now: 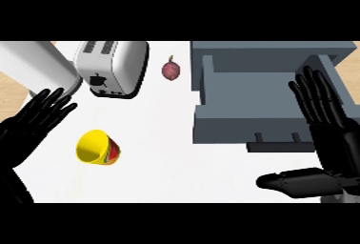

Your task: Pick up the cup, place it into the drawer and close the drawer

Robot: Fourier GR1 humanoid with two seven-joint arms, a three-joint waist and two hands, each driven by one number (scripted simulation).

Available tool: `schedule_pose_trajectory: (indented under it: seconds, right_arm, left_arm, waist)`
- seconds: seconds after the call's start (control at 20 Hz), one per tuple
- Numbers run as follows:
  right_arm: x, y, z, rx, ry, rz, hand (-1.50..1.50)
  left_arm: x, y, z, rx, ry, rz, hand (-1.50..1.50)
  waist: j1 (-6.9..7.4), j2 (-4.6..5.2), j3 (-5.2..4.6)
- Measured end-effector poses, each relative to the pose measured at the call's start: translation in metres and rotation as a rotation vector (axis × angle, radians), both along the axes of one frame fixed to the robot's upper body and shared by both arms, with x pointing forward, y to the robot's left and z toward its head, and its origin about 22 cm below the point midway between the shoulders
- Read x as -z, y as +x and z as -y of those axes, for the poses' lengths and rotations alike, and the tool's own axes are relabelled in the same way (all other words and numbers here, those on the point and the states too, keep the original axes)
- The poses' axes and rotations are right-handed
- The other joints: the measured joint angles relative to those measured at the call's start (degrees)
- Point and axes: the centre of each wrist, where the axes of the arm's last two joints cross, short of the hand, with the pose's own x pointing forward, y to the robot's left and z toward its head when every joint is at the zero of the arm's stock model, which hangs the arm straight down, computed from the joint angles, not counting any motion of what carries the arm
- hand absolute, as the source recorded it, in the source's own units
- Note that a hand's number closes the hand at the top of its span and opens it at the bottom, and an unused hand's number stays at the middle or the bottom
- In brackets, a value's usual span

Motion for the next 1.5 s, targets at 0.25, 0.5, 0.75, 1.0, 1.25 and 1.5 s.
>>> schedule_pose_trajectory:
  seconds: [0.25,0.5,0.75,1.0,1.25,1.5]
  right_arm:
    - [-0.001,0.018,0.007,-0.011,-0.006,0.009,-1.5]
    - [-0.004,0.022,0.011,-0.014,-0.015,0.02,-1.5]
    - [-0.006,0.03,0.009,-0.008,-0.011,0.033,-1.5]
    - [-0.008,0.034,0.006,-0.011,-0.004,0.036,-1.5]
    - [-0.019,0.037,0.016,-0.017,-0.007,0.042,-1.5]
    - [-0.021,0.041,0.013,-0.022,-0.006,0.049,-1.5]
  left_arm:
    - [0.026,0.023,-0.012,-0.009,0.049,-0.051,-1.5]
    - [0.056,0.027,-0.023,-0.053,0.098,-0.094,-1.5]
    - [0.092,0.026,-0.022,-0.12,0.166,-0.143,-1.5]
    - [0.115,0.029,-0.031,-0.174,0.227,-0.177,-1.5]
    - [0.131,0.027,-0.034,-0.213,0.272,-0.172,-1.5]
    - [0.14,0.028,-0.032,-0.239,0.296,-0.152,-1.5]
  waist:
    - [-0.1,-0.01,0.01]
    - [-0.15,-0.05,0.0]
    - [-0.25,0.0,-0.02]
    - [-0.69,0.16,-0.08]
    - [-0.93,0.09,0.14]
    - [-1.23,0.11,0.39]
